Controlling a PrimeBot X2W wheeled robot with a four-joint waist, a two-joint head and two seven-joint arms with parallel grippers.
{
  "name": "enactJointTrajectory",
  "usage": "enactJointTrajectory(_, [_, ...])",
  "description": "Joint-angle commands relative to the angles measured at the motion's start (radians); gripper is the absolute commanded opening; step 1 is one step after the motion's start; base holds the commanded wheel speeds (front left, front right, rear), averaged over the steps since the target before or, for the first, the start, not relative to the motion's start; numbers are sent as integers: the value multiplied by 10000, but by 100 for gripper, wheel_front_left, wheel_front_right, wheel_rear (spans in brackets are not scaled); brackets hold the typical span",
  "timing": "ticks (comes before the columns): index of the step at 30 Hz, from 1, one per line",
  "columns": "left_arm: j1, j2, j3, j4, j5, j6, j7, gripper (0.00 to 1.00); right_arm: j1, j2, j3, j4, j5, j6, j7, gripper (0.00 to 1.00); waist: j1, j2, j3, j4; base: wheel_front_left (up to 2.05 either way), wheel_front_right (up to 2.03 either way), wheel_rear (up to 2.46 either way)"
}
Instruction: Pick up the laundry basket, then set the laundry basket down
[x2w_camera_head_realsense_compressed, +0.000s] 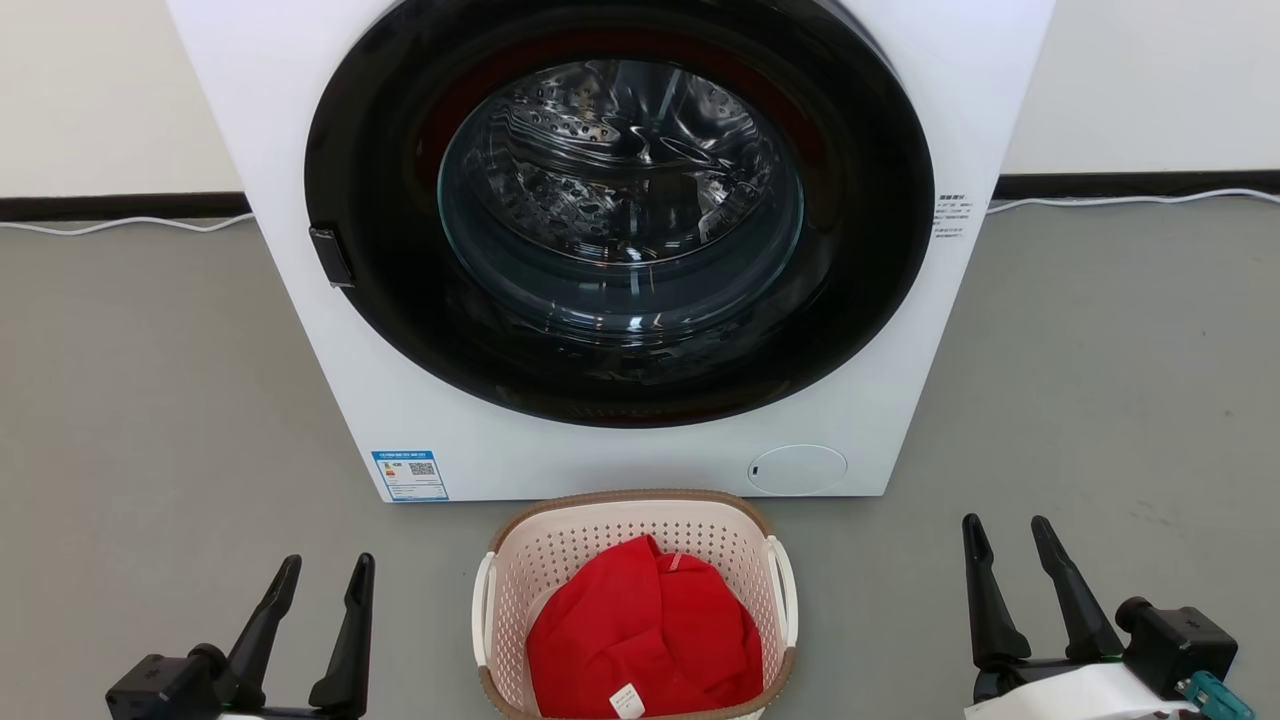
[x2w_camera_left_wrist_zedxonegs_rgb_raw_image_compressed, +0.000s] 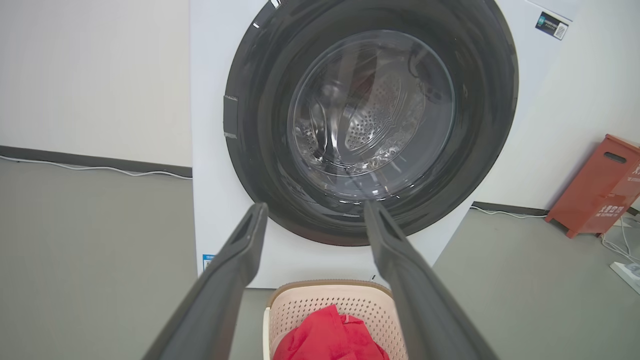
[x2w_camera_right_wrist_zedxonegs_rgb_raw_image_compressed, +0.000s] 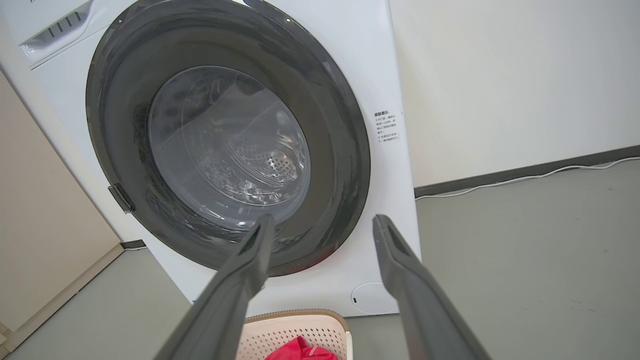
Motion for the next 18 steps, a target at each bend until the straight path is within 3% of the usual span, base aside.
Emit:
enactJointTrajectory(1, [-303,105,384,-283,37,-14,-61,100,-204,-41,255,-230,-87,17,-107,100,1,-1,1,4,0,0,0])
enactJointTrajectory(18, [-282,100,414,-272,-58,-14,-61,100,-232,-41,298,-189,-72,17,-107,100,1,-1,21,-47,0,0,0])
